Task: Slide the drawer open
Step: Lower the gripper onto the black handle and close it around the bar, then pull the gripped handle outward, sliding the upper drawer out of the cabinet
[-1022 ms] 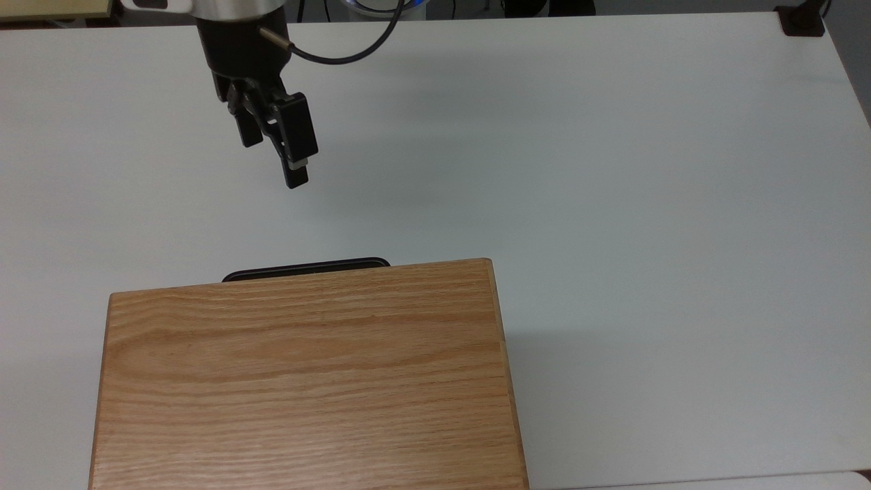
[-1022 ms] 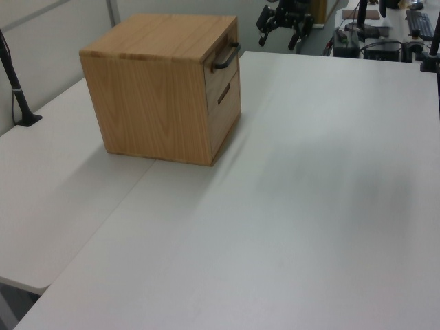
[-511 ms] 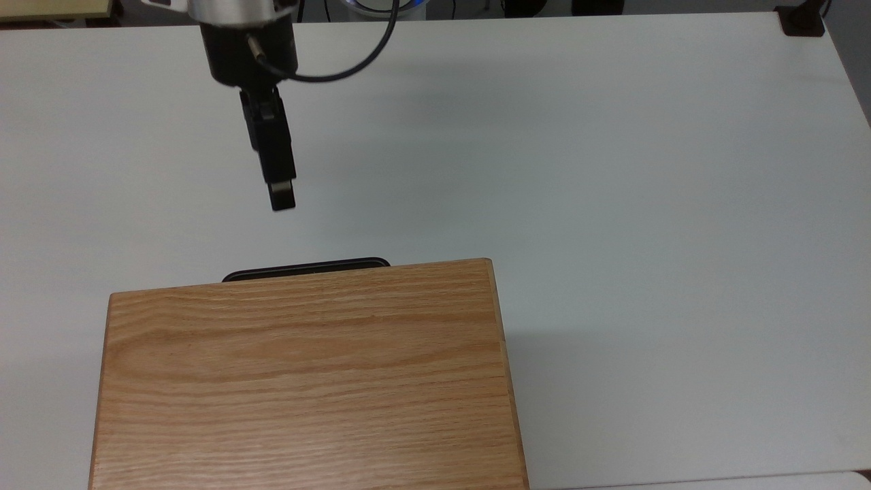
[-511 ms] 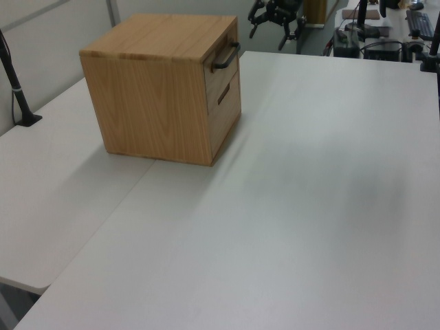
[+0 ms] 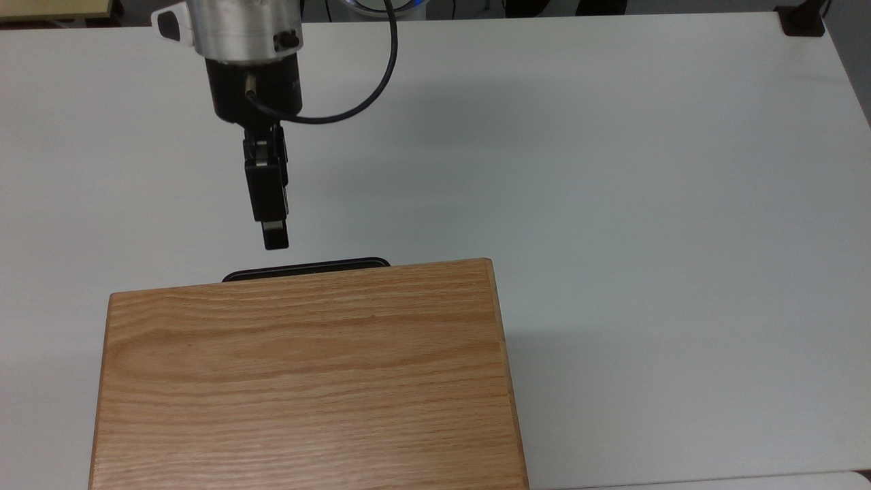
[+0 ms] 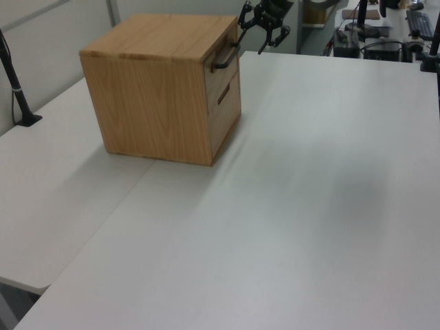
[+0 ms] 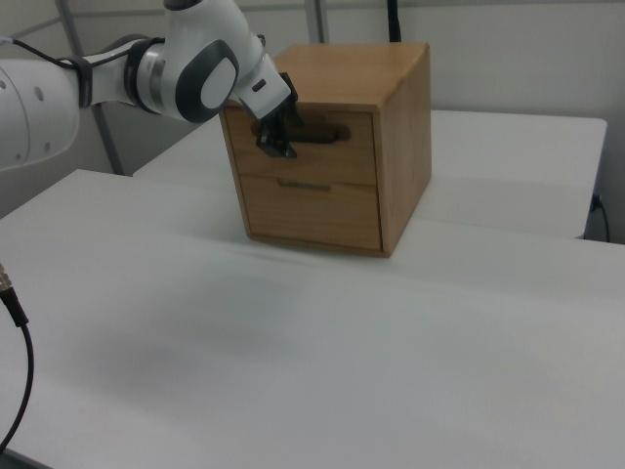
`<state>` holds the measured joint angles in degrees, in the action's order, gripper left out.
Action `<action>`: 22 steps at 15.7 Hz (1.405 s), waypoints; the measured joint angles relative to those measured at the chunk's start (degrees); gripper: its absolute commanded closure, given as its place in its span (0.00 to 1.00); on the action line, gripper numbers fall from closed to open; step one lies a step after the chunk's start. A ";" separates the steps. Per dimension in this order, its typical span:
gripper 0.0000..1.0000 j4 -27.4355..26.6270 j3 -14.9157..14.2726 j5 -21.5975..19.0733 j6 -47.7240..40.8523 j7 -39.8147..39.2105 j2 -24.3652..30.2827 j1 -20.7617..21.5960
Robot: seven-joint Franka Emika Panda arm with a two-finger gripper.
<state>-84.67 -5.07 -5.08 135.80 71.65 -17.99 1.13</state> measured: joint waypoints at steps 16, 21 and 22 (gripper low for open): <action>0.54 5.14 0.24 0.00 2.21 1.77 -5.38 0.14; 0.84 5.14 0.32 1.04 2.21 1.79 -6.09 0.18; 0.90 5.31 0.35 1.09 2.89 1.79 -6.35 0.21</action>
<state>-79.37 -4.72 -3.99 138.69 73.44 -24.34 1.34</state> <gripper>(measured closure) 0.683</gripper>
